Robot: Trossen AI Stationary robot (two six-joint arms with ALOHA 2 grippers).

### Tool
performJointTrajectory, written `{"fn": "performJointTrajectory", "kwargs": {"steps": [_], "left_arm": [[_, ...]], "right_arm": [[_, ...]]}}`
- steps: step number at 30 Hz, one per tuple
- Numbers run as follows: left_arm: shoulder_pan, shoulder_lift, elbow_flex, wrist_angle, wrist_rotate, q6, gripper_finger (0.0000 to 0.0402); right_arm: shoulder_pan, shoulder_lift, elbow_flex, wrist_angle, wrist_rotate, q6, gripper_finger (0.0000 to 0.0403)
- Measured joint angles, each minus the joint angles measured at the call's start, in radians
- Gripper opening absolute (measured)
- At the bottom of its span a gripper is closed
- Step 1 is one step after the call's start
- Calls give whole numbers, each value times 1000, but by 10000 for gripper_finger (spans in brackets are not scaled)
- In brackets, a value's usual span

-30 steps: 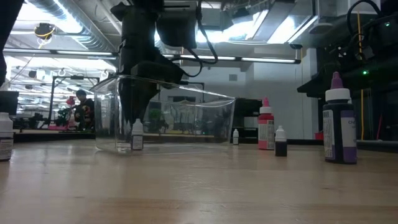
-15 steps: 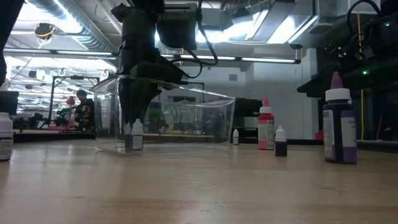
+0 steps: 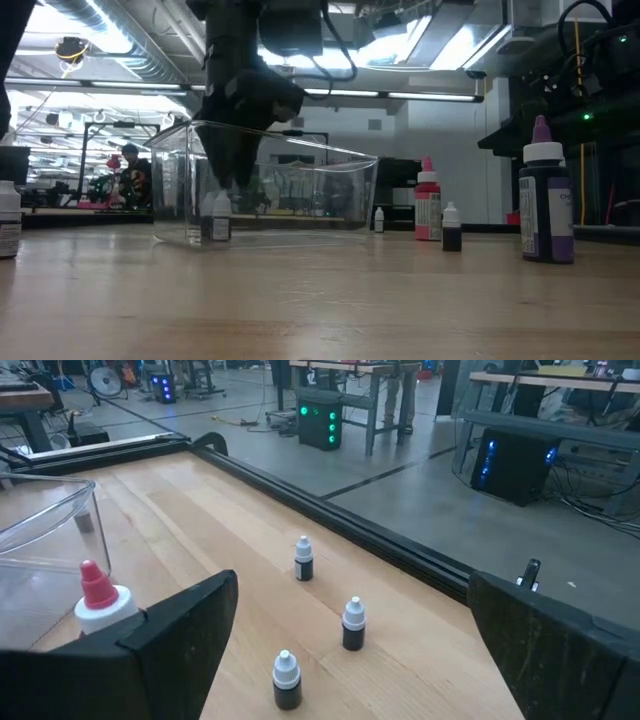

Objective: Pick & Place food coloring
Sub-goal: Put the small red food coloring bottle into the transparent bin

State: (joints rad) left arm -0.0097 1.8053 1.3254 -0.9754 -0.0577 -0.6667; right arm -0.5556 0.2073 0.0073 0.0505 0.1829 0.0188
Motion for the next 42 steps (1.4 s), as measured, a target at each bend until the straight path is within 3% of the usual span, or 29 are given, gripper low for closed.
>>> {"fn": "performJointTrajectory", "kwargs": {"steps": [6, 15, 24, 34, 42], "left_arm": [[13, -51, 8, -16, -8, 56, 278], [36, -151, 86, -86, -79, 148, 277], [189, -235, 86, -190, -171, 149, 277], [360, -204, 86, -204, -151, 134, 276], [414, -115, 86, -191, -95, 414, 275]], "right_arm": [[0, 0, 0, 0, 0, 0, 394], [0, 0, 0, 0, 0, -1, 394], [0, 0, 0, 0, 0, 0, 394], [0, 0, 0, 0, 0, 1, 394], [0, 0, 0, 0, 0, 0, 394]]}}
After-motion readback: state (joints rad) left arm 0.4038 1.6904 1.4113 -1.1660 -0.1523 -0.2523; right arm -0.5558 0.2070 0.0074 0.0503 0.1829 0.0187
